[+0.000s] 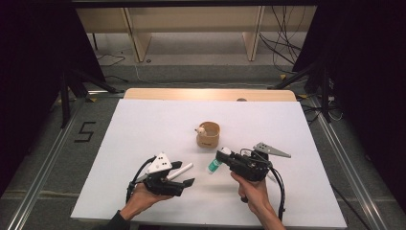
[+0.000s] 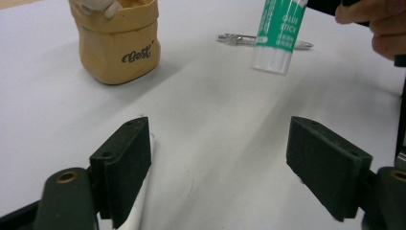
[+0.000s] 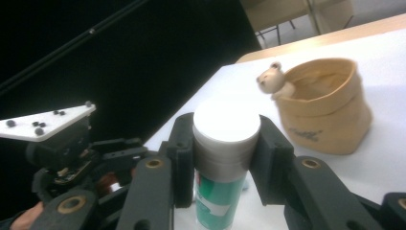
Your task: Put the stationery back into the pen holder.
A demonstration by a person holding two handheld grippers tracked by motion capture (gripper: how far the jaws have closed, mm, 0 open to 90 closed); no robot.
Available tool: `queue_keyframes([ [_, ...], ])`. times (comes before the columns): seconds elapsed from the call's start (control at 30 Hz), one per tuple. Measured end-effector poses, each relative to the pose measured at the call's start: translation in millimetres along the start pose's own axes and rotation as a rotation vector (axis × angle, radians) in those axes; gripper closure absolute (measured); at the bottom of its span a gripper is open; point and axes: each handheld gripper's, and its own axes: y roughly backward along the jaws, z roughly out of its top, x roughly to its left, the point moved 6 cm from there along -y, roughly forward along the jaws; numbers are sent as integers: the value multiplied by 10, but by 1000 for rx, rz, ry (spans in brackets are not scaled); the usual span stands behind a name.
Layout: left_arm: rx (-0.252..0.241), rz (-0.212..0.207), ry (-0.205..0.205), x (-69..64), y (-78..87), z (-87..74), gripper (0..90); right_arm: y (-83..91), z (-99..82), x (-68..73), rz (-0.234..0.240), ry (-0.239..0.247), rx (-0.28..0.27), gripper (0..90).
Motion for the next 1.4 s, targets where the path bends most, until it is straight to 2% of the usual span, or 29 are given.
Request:
queue_keyframes([
  [0.13, 21, 25, 9, 69, 20, -24, 208, 13, 75, -40, -22, 18, -10, 655],
  [0.43, 66, 52, 35, 184, 55, -86, 185, 37, 298, -113, -56, 52, -39, 655],
  [1.07, 92, 89, 64, 319, 115, -178, 169, -65, 602, -171, -116, 131, -21, 655],
  [1.4, 118, 96, 55, 344, 133, -218, 159, -168, 773, -226, -145, 152, -15, 655],
])
